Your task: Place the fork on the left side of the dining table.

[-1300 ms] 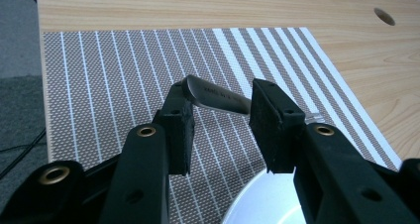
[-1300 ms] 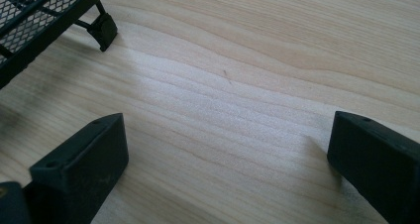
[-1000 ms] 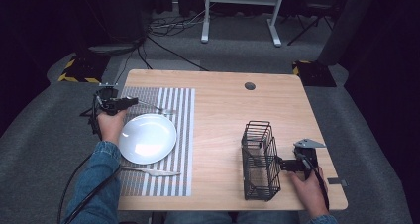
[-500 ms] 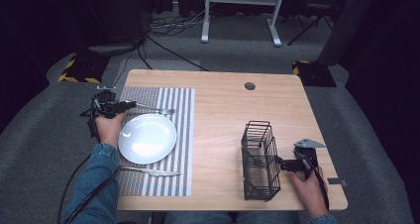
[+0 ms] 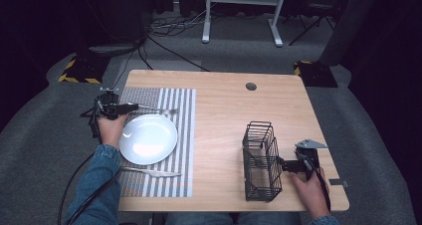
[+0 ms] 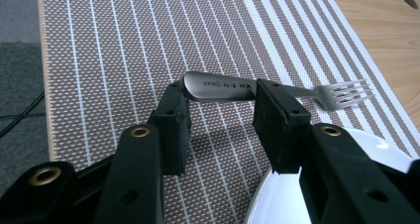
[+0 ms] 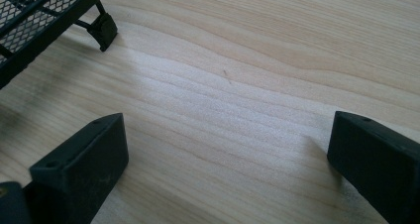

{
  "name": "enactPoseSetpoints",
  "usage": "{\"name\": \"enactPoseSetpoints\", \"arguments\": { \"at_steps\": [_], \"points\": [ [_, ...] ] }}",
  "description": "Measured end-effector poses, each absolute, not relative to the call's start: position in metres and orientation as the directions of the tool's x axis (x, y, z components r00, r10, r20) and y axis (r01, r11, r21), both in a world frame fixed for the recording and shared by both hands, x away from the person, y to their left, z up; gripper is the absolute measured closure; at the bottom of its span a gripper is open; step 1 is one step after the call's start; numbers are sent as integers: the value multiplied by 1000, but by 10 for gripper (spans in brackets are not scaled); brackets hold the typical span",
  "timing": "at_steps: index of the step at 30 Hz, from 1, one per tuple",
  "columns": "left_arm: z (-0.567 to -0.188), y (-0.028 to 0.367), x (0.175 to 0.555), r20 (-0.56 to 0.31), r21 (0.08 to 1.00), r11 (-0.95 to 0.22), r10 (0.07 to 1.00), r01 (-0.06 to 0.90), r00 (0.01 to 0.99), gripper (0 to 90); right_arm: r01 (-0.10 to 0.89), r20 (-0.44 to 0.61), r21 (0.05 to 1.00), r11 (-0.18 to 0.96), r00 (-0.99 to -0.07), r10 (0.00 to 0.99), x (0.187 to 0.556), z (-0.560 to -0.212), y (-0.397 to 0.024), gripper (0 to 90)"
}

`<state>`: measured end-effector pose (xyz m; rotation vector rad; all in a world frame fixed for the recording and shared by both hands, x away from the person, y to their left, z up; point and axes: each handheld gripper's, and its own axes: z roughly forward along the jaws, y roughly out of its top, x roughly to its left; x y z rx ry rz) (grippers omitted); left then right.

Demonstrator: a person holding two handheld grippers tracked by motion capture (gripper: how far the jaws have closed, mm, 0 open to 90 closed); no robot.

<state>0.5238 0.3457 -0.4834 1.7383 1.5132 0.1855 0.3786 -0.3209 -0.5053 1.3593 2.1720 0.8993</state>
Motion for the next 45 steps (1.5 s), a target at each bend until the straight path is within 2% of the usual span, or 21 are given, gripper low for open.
{"name": "enactPoseSetpoints", "arguments": {
  "at_steps": [12,24,45],
  "points": [
    [-487,354,521,-383,624,76,897,777,220,570,628,-14,713,311,-432,902,379,-505,-321,21],
    [-472,354,514,-377,658,81,896,749,235,534,628,-14,713,312,-432,902,379,-505,-321,21],
    [-380,317,460,-256,810,-57,861,584,439,491,627,-15,714,311,-431,902,379,-505,-321,22]
  ]
}}
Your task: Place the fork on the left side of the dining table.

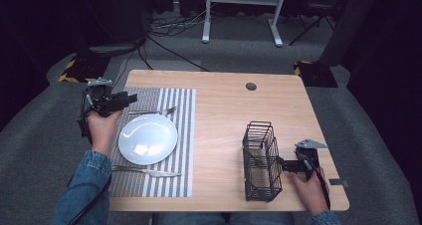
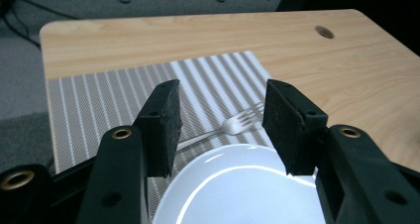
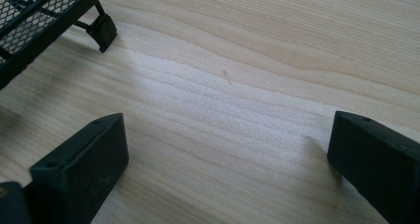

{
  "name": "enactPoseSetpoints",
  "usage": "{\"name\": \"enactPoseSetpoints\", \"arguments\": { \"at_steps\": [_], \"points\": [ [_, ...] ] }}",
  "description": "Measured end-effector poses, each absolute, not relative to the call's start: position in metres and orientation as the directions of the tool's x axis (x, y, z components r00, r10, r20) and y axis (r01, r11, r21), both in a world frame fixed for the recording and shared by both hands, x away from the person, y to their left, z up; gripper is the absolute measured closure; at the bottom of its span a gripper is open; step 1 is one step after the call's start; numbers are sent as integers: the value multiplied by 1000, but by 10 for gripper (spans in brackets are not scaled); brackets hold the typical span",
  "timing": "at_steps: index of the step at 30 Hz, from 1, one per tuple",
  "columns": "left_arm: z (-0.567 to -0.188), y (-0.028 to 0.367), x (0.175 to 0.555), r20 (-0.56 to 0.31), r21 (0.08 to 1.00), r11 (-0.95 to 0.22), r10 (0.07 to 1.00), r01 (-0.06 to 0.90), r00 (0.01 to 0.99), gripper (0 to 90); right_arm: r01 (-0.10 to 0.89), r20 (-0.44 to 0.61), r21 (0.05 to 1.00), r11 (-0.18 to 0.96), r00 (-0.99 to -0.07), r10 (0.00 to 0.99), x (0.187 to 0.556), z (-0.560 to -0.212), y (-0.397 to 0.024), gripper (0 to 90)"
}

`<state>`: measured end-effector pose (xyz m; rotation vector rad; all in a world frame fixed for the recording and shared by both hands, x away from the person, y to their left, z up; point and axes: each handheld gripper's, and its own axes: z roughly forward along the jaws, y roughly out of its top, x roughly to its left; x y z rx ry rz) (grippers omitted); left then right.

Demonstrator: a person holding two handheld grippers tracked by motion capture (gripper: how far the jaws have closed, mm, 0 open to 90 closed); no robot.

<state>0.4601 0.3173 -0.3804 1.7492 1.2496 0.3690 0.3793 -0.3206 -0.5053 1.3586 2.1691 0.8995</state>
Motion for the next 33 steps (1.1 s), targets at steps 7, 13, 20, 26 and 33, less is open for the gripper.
{"name": "enactPoseSetpoints", "arguments": {
  "at_steps": [7,13,20,26,33],
  "points": [
    [-353,296,432,-211,846,-123,817,519,537,486,613,-16,712,341,-472,881,381,-505,-324,22],
    [-333,270,403,-163,867,-190,765,460,623,464,606,-6,714,350,-496,869,381,-505,-326,27],
    [-323,240,375,-112,872,-264,711,411,694,433,605,-6,715,351,-496,869,381,-505,-326,26],
    [-326,223,357,-123,867,-277,687,414,716,400,604,-11,714,354,-496,868,381,-505,-326,26],
    [-337,206,338,-99,857,-316,673,407,733,324,604,-10,714,354,-496,868,381,-505,-326,26]
  ]
}}
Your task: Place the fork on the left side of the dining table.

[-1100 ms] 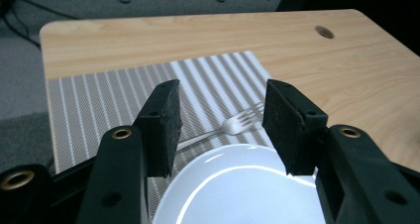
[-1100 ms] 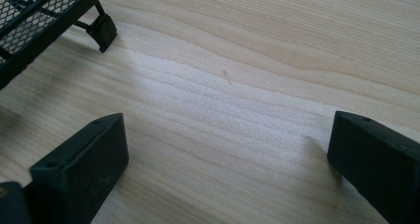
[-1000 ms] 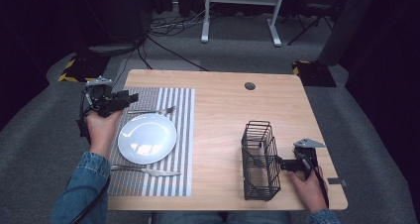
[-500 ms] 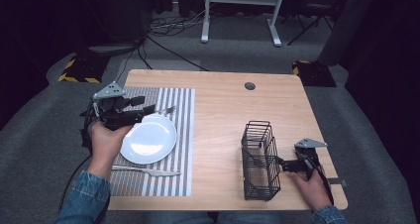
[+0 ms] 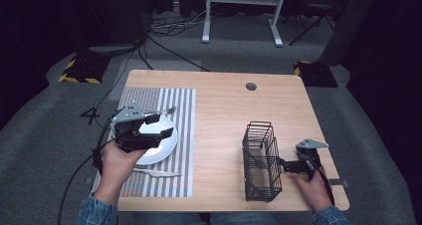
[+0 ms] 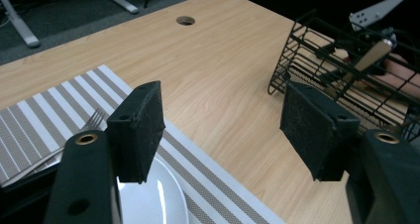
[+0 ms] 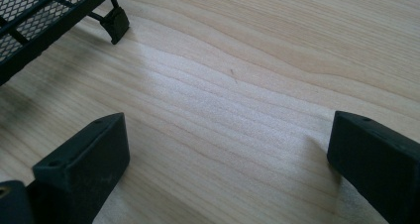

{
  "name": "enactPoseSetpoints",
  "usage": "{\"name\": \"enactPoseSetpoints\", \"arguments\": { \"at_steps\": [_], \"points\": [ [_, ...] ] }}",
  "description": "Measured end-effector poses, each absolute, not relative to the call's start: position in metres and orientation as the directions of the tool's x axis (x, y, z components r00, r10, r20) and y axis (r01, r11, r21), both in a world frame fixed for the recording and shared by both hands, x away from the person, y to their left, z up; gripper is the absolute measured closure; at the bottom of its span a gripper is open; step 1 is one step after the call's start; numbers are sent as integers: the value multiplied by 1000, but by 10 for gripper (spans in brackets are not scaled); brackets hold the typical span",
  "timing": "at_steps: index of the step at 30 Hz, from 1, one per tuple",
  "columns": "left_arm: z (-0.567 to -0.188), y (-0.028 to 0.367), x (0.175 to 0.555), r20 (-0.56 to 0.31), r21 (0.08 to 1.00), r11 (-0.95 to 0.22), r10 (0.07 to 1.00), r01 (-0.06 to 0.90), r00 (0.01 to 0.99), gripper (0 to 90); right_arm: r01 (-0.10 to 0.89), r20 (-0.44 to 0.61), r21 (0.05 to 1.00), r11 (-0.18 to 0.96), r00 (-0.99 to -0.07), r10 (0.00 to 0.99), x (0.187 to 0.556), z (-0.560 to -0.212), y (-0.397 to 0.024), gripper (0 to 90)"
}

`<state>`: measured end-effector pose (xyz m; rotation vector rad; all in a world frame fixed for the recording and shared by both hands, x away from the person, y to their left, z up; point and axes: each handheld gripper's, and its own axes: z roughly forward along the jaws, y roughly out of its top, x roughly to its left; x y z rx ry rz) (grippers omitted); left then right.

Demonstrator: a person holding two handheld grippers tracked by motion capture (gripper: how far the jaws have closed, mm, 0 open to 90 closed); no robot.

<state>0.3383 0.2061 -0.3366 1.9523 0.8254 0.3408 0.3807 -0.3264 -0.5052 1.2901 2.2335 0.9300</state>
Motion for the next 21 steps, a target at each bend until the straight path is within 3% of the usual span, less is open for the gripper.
{"name": "enactPoseSetpoints", "arguments": {
  "at_steps": [21],
  "points": [
    [-389,168,307,-108,816,-391,622,426,776,279,604,-12,714,354,-495,869,381,-505,-326,25]
  ]
}}
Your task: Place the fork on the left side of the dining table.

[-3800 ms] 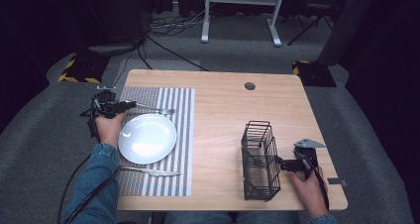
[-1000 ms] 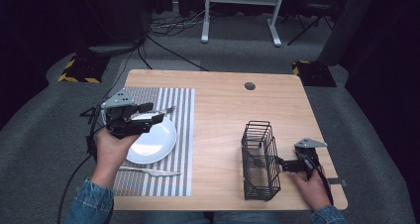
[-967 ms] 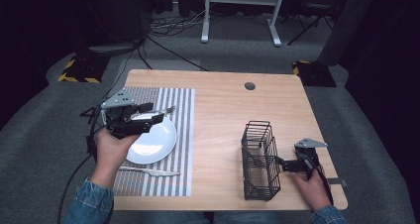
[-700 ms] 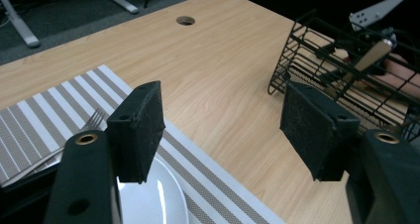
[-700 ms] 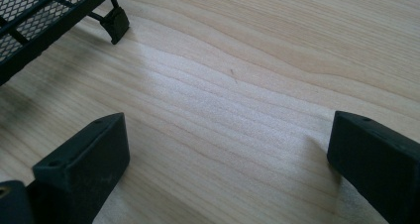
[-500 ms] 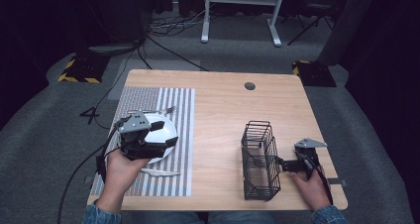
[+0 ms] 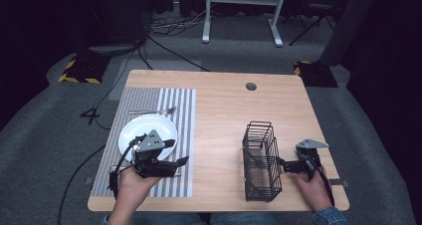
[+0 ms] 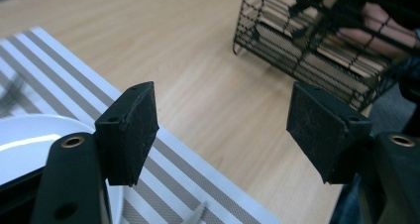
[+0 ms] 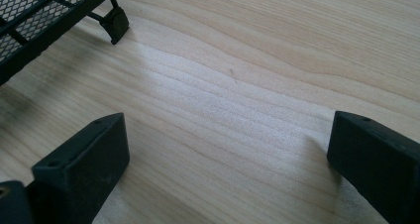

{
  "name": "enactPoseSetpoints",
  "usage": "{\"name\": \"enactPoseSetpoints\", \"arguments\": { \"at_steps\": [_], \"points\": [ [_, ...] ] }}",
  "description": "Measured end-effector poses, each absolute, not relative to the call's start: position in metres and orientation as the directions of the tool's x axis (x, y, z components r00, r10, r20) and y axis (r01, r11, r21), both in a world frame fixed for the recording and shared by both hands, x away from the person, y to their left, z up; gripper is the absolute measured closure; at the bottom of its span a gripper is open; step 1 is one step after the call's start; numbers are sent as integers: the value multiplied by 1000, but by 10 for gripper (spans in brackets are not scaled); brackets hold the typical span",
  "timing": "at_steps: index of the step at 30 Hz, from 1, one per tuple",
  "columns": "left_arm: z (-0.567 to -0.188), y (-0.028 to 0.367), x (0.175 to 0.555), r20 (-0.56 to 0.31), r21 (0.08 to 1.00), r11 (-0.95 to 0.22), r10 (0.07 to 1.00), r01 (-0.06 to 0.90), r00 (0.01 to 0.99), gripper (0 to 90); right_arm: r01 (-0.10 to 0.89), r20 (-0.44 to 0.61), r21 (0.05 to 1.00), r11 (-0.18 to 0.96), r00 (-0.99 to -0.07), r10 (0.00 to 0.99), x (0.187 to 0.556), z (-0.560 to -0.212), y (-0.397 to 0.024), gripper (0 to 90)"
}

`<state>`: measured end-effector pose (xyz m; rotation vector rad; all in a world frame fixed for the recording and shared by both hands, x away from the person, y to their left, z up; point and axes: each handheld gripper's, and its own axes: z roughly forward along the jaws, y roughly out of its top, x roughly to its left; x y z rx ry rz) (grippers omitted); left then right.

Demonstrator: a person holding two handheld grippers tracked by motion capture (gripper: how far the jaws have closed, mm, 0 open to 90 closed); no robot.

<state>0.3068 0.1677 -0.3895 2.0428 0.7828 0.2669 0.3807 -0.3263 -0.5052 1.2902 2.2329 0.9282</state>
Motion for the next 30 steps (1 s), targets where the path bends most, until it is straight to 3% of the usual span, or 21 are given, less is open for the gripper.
{"name": "enactPoseSetpoints", "arguments": {
  "at_steps": [4,18,30],
  "points": [
    [-409,161,311,-175,806,-378,583,455,794,271,604,-12,714,354,-495,869,381,-505,-326,25],
    [-453,127,314,-184,730,-481,546,485,817,265,604,-11,714,354,-495,869,381,-505,-326,25],
    [-477,98,311,-116,660,-603,507,448,854,262,604,-12,714,354,-495,869,381,-505,-326,25]
  ]
}}
